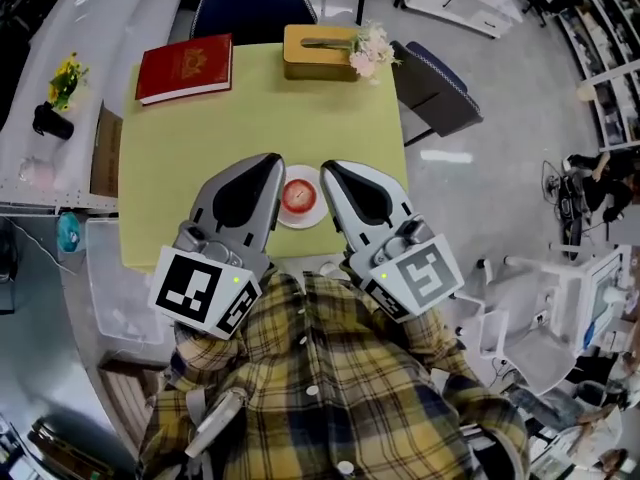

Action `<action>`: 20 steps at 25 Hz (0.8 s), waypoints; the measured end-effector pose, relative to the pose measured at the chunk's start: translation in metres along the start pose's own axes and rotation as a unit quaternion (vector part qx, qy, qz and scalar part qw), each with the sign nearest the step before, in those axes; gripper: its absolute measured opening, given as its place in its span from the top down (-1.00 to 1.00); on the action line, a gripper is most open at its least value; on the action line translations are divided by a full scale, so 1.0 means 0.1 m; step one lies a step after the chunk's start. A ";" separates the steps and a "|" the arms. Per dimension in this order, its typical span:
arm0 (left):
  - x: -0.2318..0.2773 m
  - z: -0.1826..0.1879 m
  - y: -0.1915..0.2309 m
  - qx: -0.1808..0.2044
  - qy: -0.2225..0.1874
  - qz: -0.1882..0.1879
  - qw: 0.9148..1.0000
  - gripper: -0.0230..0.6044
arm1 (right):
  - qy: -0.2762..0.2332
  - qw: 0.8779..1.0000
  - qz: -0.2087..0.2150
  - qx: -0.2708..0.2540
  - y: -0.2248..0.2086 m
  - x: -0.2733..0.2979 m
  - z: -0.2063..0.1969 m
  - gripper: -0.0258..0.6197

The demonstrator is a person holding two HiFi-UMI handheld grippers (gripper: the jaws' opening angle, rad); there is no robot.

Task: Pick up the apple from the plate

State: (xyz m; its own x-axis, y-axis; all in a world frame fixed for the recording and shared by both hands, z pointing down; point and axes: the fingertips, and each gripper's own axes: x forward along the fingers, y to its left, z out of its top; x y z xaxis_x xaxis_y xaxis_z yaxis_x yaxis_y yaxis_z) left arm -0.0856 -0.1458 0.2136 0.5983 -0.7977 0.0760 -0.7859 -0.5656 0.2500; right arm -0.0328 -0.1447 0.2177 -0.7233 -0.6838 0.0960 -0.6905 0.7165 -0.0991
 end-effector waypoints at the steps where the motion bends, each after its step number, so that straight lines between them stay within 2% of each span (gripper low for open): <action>1: 0.02 0.00 0.06 0.002 0.006 -0.011 1.000 0.90 | -0.002 1.000 -0.010 0.002 0.00 0.06 0.00 0.93; 5: 0.09 -0.02 0.21 0.004 0.024 -0.046 0.999 0.90 | -0.007 0.999 -0.047 0.011 -0.03 0.23 -0.02 0.93; 10: 0.16 -0.08 0.29 -0.006 0.036 -0.069 0.997 0.90 | 0.011 0.998 -0.068 0.017 -0.07 0.30 -0.12 0.93; 20: 0.32 -0.23 0.23 -0.022 0.043 -0.073 0.996 0.90 | 0.028 0.997 -0.076 0.013 -0.22 0.22 -0.23 0.93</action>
State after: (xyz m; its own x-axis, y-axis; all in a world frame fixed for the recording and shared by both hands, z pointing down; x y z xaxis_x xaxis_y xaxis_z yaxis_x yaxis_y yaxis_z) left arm -0.0815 -0.1797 0.2437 0.7191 -0.6849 0.1177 -0.6822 -0.6634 0.3073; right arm -0.0334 -0.1729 0.2445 -0.6097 -0.7748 0.1674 -0.7924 0.6010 -0.1046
